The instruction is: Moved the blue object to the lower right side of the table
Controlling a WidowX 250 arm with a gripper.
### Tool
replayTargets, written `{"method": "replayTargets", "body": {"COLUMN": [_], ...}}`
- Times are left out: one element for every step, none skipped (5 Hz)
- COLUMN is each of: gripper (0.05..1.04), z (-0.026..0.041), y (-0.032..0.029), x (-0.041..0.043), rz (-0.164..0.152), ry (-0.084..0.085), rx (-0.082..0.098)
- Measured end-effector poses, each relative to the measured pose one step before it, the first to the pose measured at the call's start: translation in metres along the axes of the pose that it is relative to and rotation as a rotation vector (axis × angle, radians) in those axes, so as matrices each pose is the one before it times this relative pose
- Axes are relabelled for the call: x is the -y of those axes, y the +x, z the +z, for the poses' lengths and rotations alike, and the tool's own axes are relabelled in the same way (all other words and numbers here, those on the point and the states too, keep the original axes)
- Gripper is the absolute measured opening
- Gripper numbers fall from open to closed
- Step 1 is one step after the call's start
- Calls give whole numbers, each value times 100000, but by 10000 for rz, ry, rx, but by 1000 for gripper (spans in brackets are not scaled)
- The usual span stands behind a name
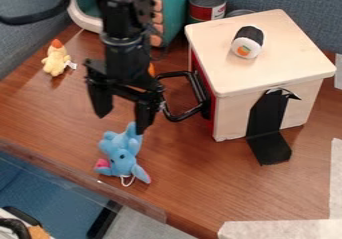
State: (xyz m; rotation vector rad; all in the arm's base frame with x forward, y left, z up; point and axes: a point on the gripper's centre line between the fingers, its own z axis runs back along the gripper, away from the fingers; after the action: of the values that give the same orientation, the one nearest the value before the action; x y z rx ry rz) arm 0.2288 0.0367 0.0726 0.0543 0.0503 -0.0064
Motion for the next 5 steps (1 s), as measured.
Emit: {"method": "replayTargets", "body": {"gripper": [1001,1001,1001,949,660], "z": [-1099,-1946,-1609,-866,-68], "y": [-379,-23,-33,-469,-37], "x": [-644,-639,-407,42,-25], "rz": [12,44,75,30,18], "ry": [440,395,83,-203,-61], "rx": [-123,-396,-170,-503,-96]}}
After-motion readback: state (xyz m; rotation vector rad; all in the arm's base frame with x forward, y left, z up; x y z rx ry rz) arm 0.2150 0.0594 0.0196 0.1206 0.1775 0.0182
